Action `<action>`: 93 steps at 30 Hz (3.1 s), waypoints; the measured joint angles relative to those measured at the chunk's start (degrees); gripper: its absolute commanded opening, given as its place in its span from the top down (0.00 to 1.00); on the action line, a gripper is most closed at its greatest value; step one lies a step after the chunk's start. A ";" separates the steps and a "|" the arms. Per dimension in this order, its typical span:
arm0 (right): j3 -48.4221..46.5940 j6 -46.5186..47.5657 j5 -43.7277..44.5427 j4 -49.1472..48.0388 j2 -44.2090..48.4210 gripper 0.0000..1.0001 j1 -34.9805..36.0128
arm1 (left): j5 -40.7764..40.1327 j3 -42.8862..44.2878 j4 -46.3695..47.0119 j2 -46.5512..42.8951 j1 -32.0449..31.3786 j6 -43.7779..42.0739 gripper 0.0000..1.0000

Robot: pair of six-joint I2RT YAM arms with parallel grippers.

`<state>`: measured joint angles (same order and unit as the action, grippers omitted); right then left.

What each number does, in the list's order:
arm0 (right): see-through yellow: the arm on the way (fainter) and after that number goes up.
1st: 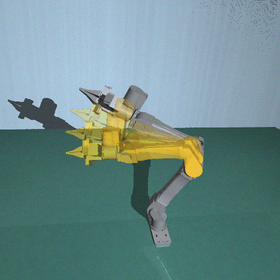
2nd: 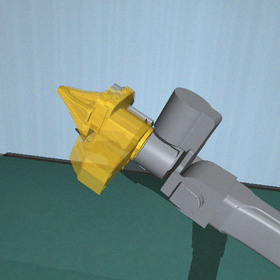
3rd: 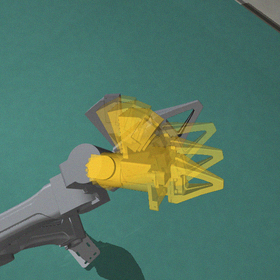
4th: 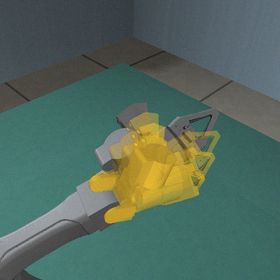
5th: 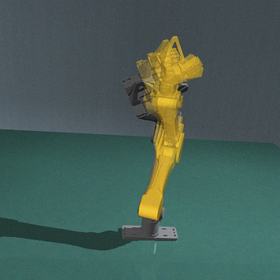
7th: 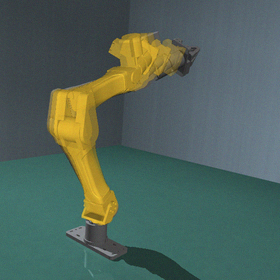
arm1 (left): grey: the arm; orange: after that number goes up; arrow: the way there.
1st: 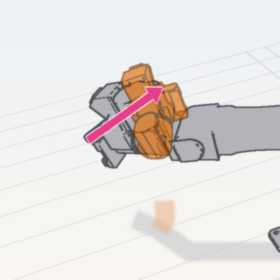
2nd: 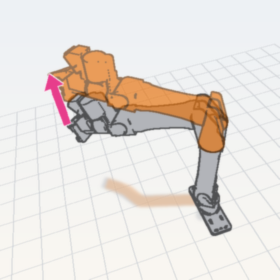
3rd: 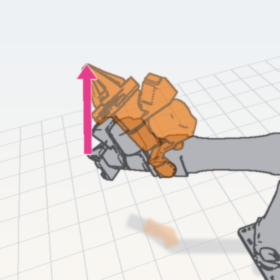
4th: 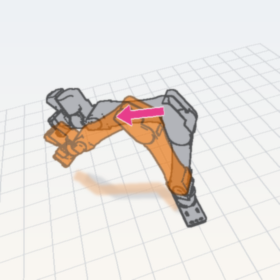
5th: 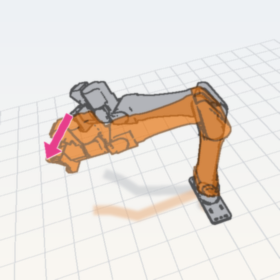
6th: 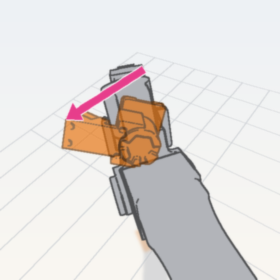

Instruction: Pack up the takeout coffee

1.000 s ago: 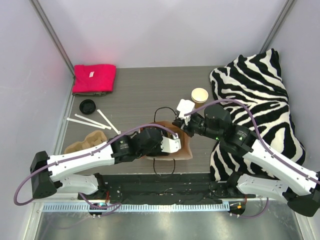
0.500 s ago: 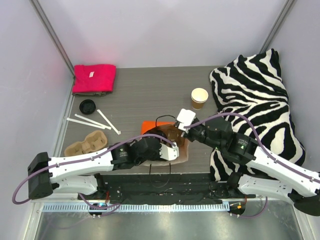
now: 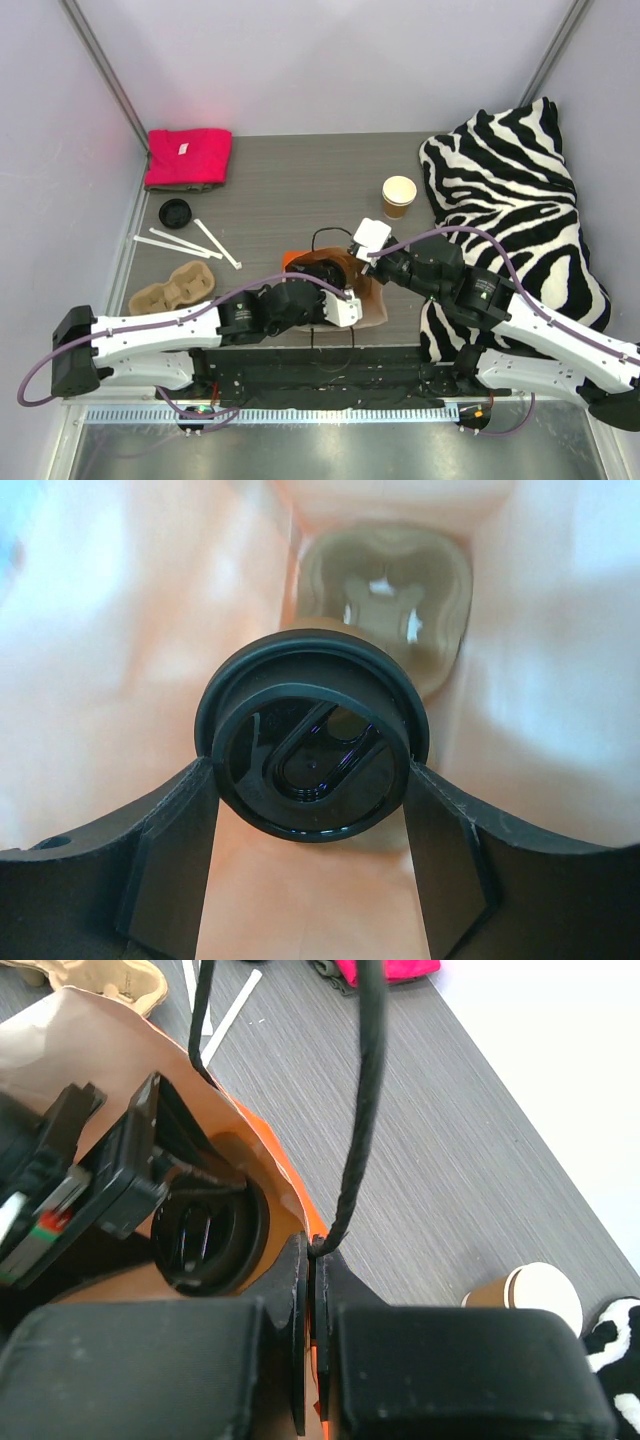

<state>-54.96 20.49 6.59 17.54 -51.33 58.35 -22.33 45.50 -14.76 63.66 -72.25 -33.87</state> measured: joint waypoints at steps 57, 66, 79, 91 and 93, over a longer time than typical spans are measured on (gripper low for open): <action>0.66 -1.18 -2.03 0.11 0.00 0.99 1.70 | 4.35 -1.42 13.79 13.60 1.09 -6.93 0.80; 0.66 -3.52 -2.21 0.09 0.00 0.99 1.70 | 4.35 4.55 5.55 15.37 1.14 -5.53 0.78; -0.02 -6.29 -2.47 0.50 -1.46 0.99 1.49 | 5.84 7.37 0.68 18.03 1.97 -5.66 0.79; -5.03 -10.73 -8.87 2.64 -7.32 0.99 -5.51 | 10.43 13.68 -5.88 21.79 5.11 -5.86 0.79; -6.73 -11.52 -11.28 3.48 -9.01 0.99 -7.76 | 11.32 14.49 -6.78 22.18 5.70 -5.92 0.80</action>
<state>-61.69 8.97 -4.69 21.02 -60.34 50.59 -11.00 59.99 -21.54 85.84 -66.54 -39.79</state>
